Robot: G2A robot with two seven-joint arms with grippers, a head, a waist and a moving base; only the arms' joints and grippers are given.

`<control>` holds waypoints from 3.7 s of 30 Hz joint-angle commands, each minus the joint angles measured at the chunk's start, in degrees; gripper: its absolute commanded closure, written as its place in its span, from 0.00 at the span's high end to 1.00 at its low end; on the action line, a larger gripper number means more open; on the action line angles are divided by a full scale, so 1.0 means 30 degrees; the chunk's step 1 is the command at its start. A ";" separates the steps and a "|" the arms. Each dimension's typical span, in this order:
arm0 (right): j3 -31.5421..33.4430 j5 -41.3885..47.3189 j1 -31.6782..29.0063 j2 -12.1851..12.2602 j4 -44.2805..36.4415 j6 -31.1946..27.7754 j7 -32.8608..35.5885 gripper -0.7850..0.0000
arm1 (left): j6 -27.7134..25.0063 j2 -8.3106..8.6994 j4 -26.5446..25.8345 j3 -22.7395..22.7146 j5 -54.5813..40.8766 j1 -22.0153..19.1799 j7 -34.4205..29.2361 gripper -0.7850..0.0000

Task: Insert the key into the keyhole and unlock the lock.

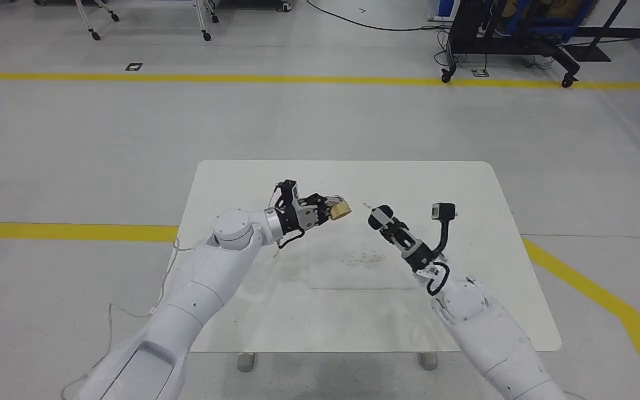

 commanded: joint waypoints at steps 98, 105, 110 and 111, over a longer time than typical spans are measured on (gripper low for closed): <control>-0.1055 -0.3766 -0.3541 -0.1519 -0.5532 0.9082 -0.4604 0.00 | -0.0294 -0.0712 -0.1326 -0.0750 0.3555 0.1271 0.0923 0.00; -0.0751 -0.3192 -0.3461 -0.1597 -0.5332 0.8713 -0.4325 0.00 | -0.0292 -0.0770 -0.1199 -0.0718 0.3605 0.1189 0.0438 0.00; -0.0662 -0.3187 -0.3361 -0.1622 -0.5286 0.8328 -0.3712 1.00 | -0.0361 -0.0788 -0.1051 -0.0955 0.3364 0.1184 0.0568 0.00; -0.0650 -0.3165 -0.3368 -0.1624 -0.5294 0.8209 -0.3568 1.00 | -0.0353 -0.0790 -0.1044 -0.0984 0.3348 0.1195 0.0594 0.00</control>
